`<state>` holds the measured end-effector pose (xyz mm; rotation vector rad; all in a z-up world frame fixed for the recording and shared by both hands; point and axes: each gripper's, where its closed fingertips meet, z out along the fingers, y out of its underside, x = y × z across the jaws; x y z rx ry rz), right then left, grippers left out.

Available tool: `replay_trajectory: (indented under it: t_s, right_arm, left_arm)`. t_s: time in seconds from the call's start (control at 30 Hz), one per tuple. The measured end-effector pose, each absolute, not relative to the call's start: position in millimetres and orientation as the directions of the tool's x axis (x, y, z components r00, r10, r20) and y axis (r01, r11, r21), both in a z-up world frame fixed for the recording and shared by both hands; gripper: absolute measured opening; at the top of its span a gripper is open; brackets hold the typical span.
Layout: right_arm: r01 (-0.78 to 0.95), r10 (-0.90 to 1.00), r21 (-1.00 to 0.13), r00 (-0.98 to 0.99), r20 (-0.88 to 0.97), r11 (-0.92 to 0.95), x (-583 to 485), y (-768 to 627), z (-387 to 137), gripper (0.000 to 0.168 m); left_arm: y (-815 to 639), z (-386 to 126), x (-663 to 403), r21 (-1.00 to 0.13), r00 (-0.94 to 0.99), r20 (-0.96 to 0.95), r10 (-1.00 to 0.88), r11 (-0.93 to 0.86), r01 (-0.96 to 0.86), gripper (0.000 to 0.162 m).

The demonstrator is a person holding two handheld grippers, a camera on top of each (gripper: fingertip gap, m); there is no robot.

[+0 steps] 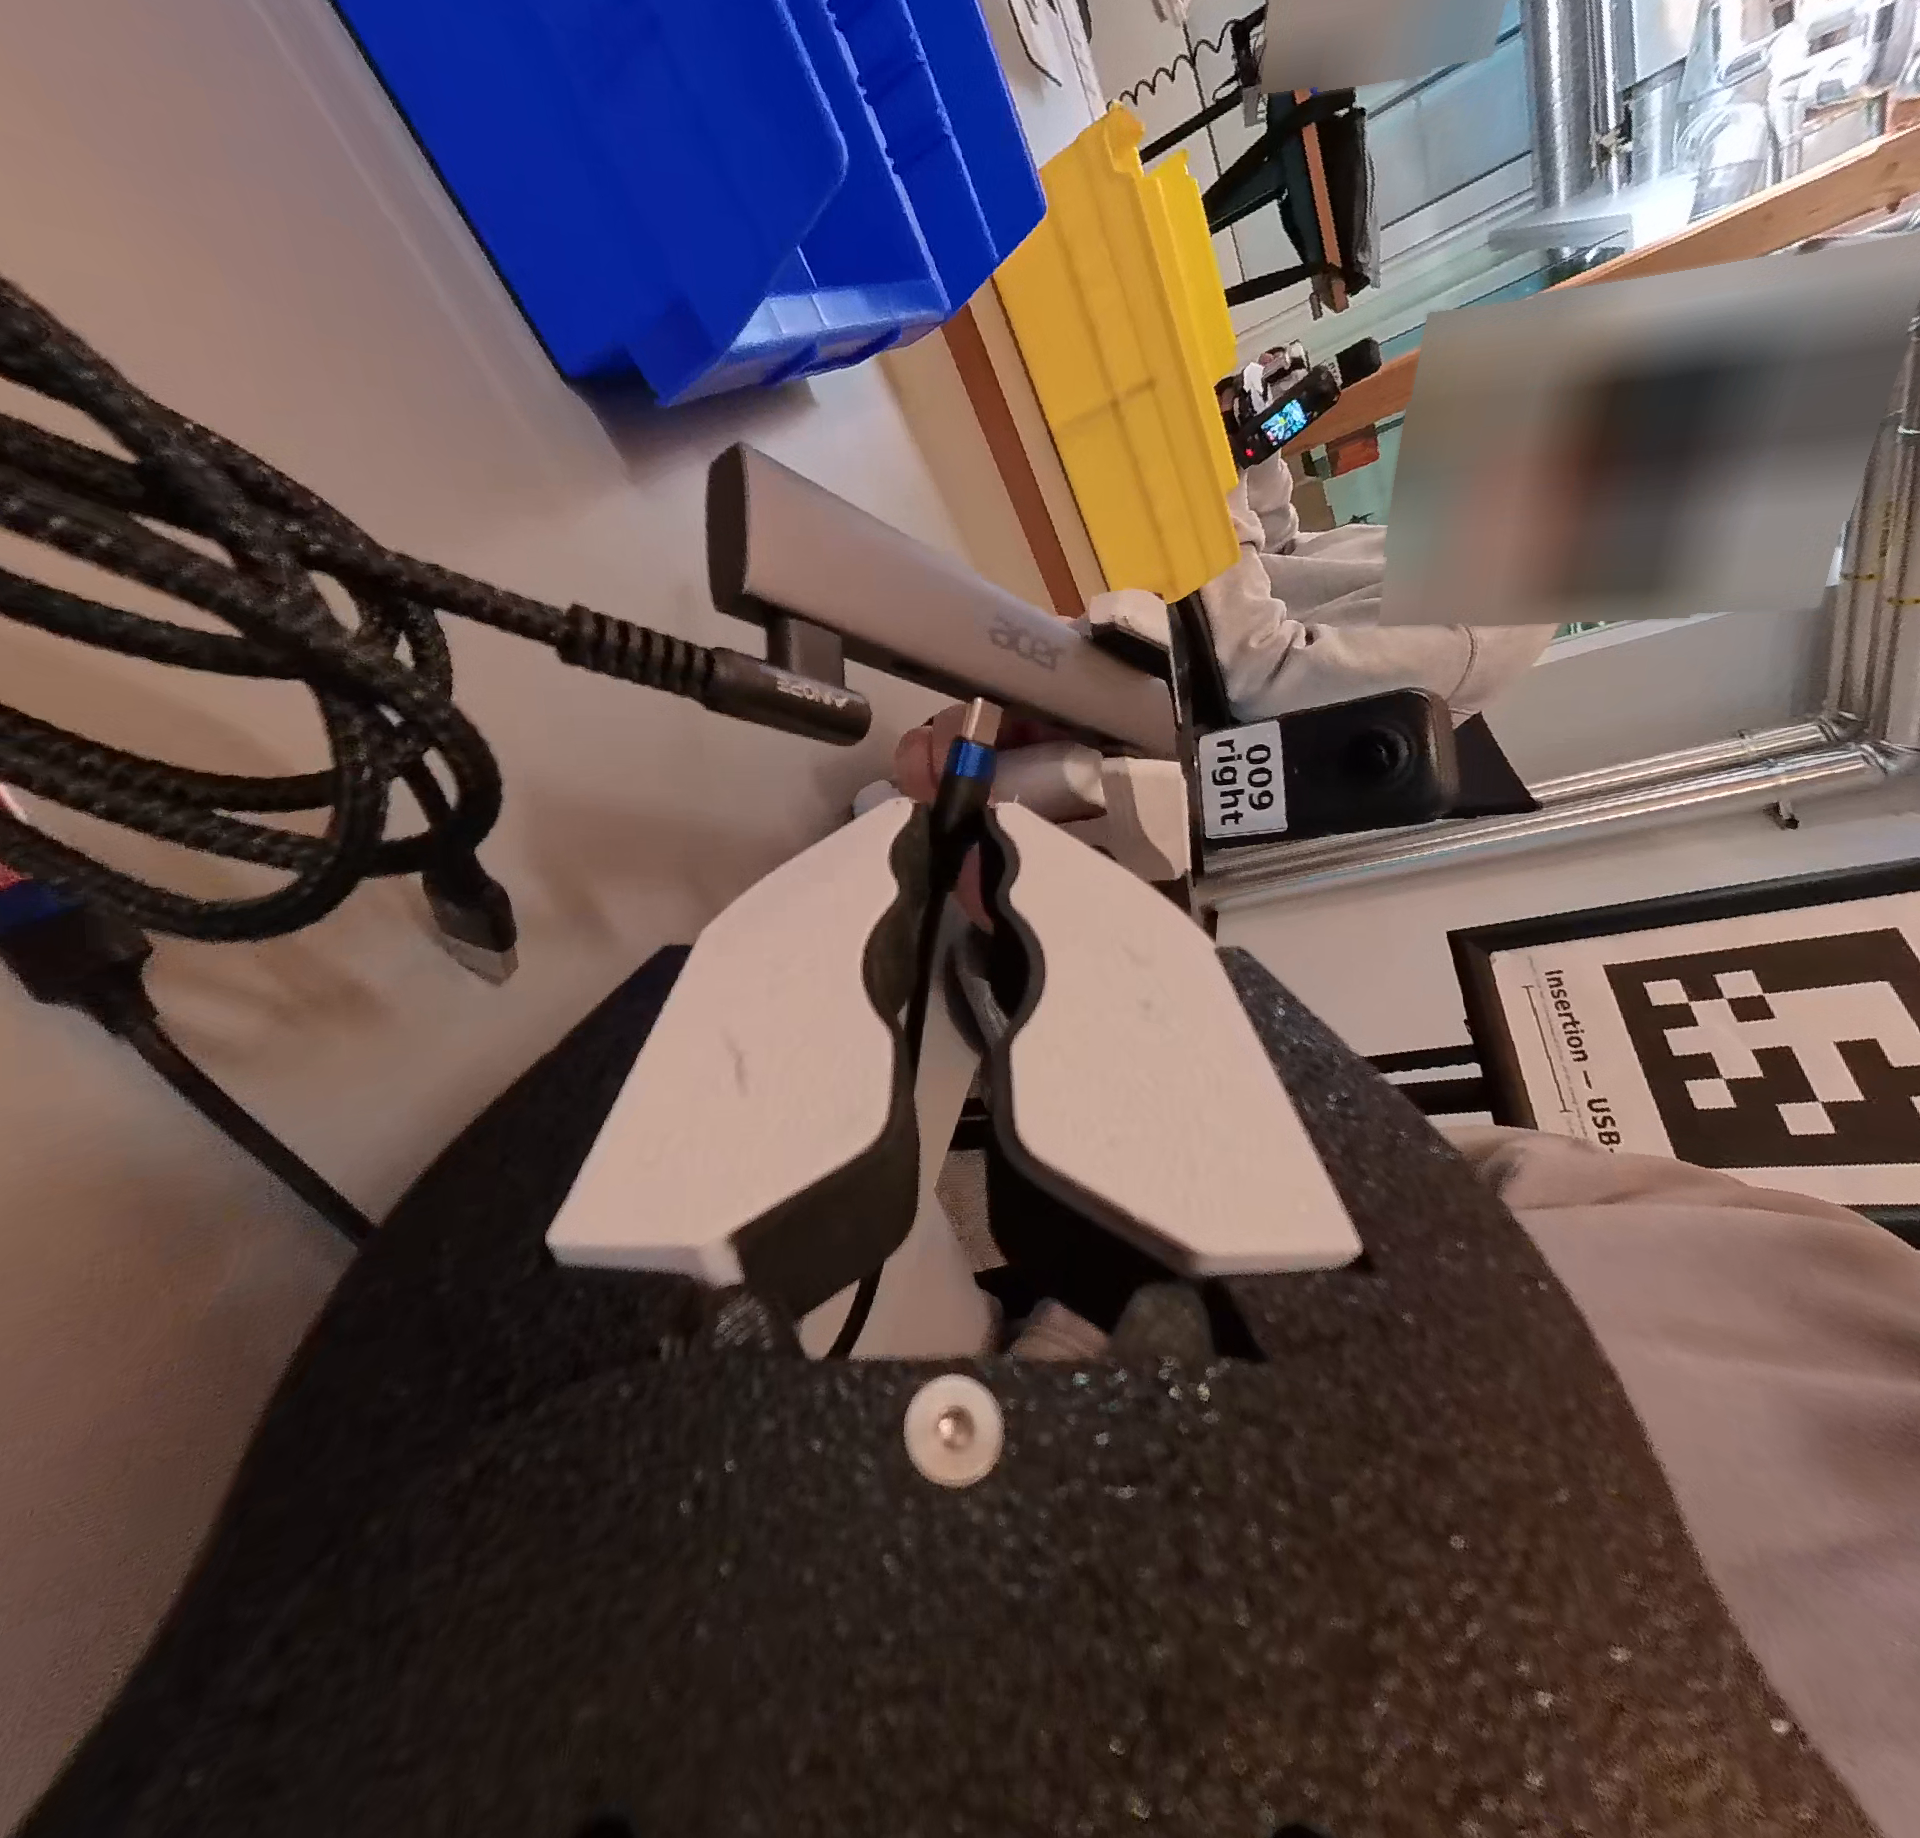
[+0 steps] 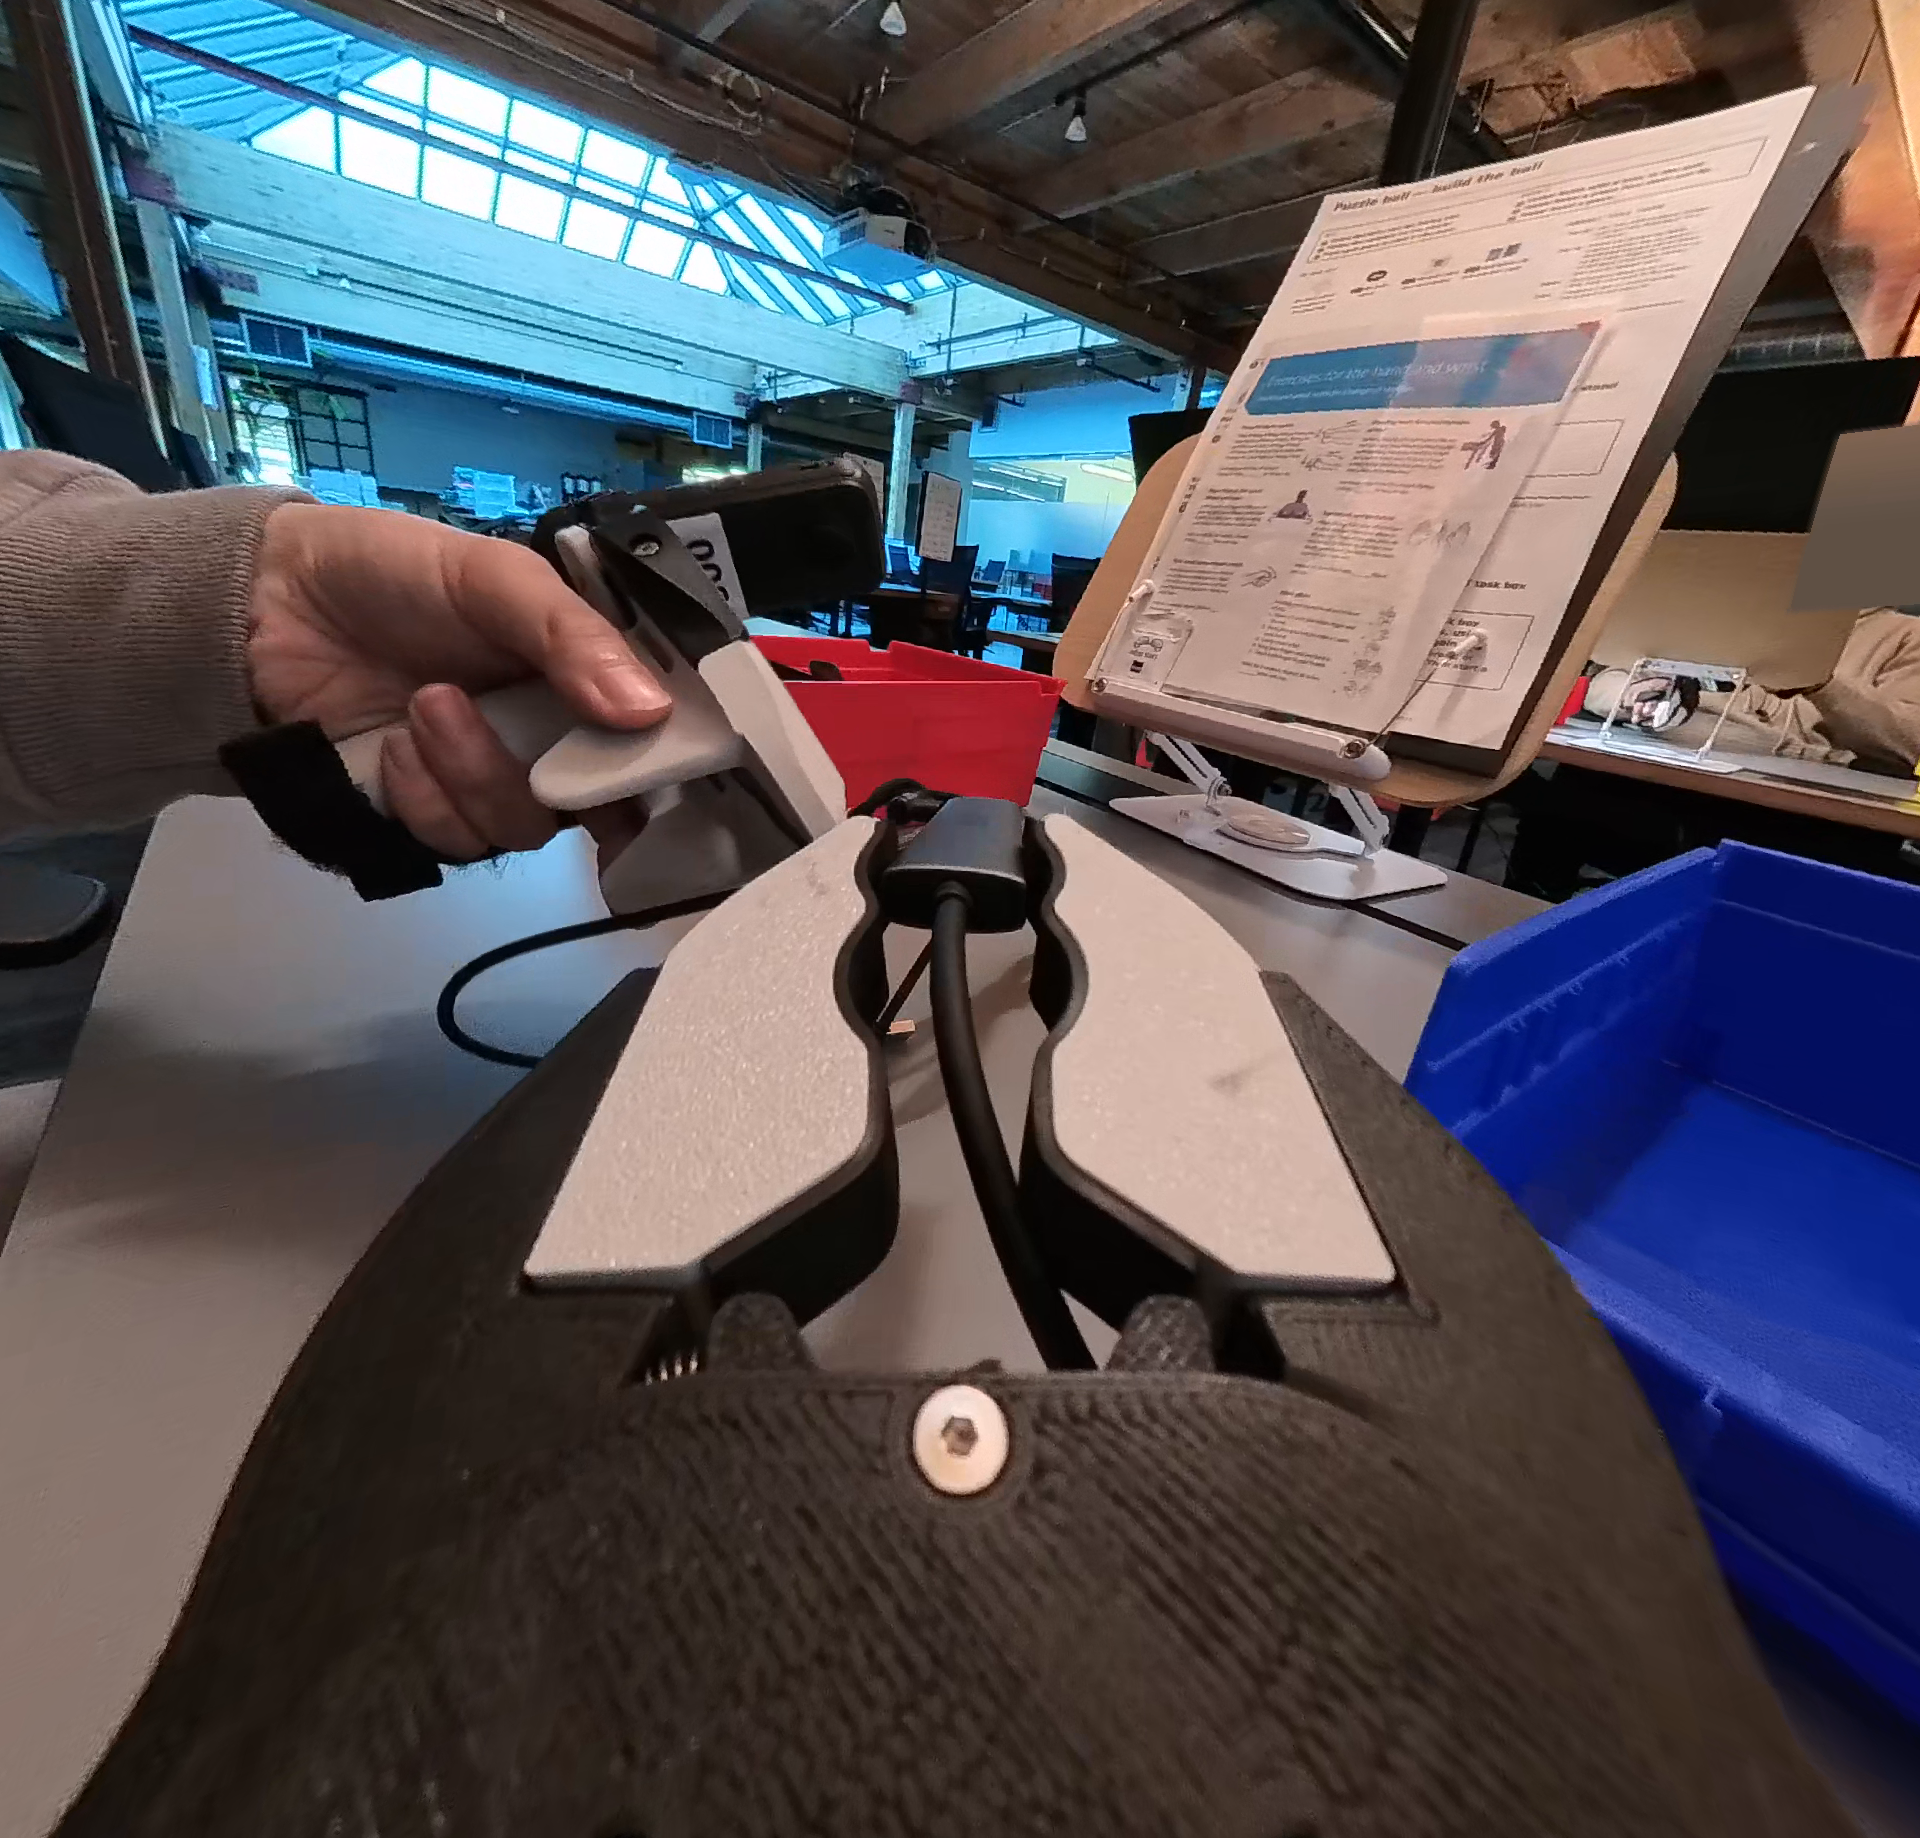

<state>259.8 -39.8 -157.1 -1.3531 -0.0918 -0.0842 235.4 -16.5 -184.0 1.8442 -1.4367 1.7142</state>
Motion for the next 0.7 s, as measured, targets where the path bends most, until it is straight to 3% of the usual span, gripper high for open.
replay_trajectory:
  t_s: [0.47, 0.6, 0.7]
  right_arm:
    - [0.241, 0.002, -0.95, 0.969, 0.246, 0.2, 246.9, -35.5, -161.2, 0.024]
    - [0.244, -0.057, -0.951, 0.97, 0.237, 0.189, 254.6, -33.9, -160.6, 0.024]
    - [0.229, -0.08, -0.954, 0.973, 0.217, 0.195, 259.5, -35.4, -159.2, 0.024]
  left_arm:
    - [-16.3, -190.6, 227.1, -0.381, -0.169, 0.878, -0.448, -0.44, -0.814, 0.007]
    - [-3.0, -206.5, 233.3, -0.54, -0.237, 0.752, -0.615, -0.37, -0.756, 0.007]
    - [6.8, -239.5, 231.3, -0.667, -0.291, 0.5, -0.816, -0.148, -0.731, 0.007]
